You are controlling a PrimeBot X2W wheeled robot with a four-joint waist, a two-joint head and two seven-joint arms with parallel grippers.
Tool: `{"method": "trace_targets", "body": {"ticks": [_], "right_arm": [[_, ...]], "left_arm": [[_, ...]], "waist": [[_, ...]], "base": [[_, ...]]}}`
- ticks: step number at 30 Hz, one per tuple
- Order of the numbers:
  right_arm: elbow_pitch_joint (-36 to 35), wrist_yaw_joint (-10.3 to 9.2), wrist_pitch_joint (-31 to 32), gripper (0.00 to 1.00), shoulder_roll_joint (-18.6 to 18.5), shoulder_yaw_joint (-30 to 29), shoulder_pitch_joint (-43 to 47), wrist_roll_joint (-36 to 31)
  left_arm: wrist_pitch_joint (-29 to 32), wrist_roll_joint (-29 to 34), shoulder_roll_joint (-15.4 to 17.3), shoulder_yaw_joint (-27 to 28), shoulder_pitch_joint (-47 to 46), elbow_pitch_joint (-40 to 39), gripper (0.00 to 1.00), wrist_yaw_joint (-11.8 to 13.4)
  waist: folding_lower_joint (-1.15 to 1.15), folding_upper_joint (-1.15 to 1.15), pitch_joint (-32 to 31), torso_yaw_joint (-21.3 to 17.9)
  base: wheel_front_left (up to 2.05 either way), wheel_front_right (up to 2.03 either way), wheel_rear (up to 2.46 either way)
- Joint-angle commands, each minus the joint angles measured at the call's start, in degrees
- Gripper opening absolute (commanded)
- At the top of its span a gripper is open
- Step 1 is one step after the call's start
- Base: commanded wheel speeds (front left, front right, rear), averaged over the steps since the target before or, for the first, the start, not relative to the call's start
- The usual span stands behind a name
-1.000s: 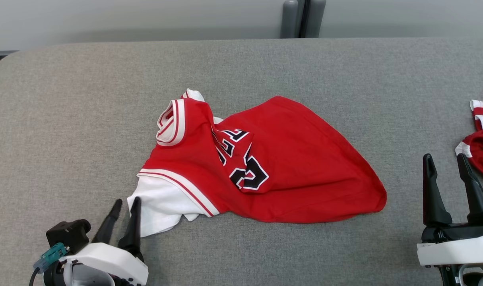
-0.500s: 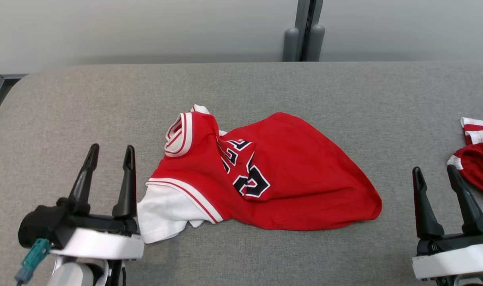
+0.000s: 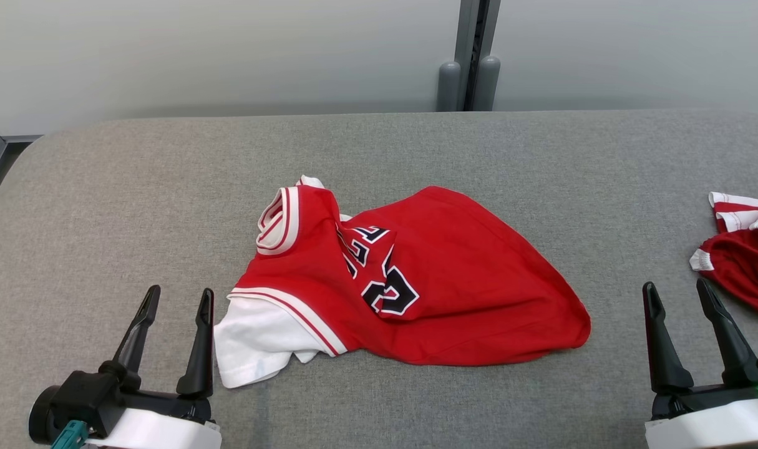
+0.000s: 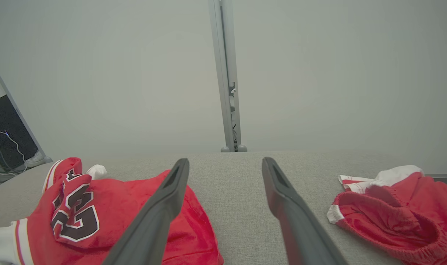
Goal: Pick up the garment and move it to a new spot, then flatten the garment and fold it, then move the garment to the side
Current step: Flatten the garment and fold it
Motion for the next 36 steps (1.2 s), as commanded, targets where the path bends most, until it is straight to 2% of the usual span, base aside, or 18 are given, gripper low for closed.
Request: {"method": "trace_targets", "body": {"ticks": [1,14,17,21,27,33,34,35,36], "right_arm": [[-0.08,0.01,0.21,1.0,-0.04,0.01,0.7,-0.51],[-0.44,0.01,0.15,1.0,0.19,-0.3,0.02,-0.59],[-0.56,0.01,0.26,1.0,0.21,0.05,-0.55,-0.71],[-0.6,0.01,0.03,1.0,0.16,0.71,-1.54,-0.64],[0.13,0.01,-0.55,1.0,-0.02,0.94,-2.24,0.14],[1.14,0.01,-0.84,1.0,-0.53,0.93,-2.69,0.68],[1.23,0.01,-0.78,1.0,-0.65,0.96,-2.71,0.68],[1.4,0.01,-0.72,1.0,-0.76,0.96,-2.65,0.68],[1.58,0.01,-0.56,1.0,-0.87,0.87,-2.48,0.53]], "left_arm": [[-0.17,0.04,0.31,0.18,-0.28,0.02,1.0,0.0],[1.69,-0.12,0.96,-0.62,-1.73,1.42,1.0,0.49],[3.72,-1.44,0.7,-1.25,-2.08,3.84,1.0,-0.27],[5.6,-4.17,-0.17,-2.07,-2.56,9.79,1.0,-2.64],[7.17,-7.45,-1.4,-3.17,-3.56,18.23,1.0,-5.65],[7.08,-9.44,-1.86,-3.47,-6.47,24.77,1.0,-7.36],[7.31,-9.77,-1.84,-3.72,-6.82,25.62,0.7,-7.67],[7.4,-10.0,-1.81,-3.9,-7.13,26.3,0.0,-7.88],[7.4,-10.18,-1.75,-4.07,-7.31,26.83,0.0,-8.03]], "waist": [[0.0,0.0,0.02,0.01],[0.0,0.0,0.99,0.84],[0.0,0.0,2.0,0.93],[0.0,0.0,3.68,0.53],[0.0,0.0,5.45,-0.23],[0.0,0.0,6.4,-0.8],[0.0,0.0,6.49,-0.97],[0.0,0.0,6.54,-1.13],[0.0,0.0,6.54,-1.25]], "base": [[0.0,0.0,0.0],[0.0,0.0,0.0],[0.0,0.0,0.0],[0.0,0.0,0.0],[0.0,0.0,0.0],[0.0,0.0,0.0],[0.0,0.0,0.0],[0.0,0.0,0.0],[0.0,0.0,0.0]]}}
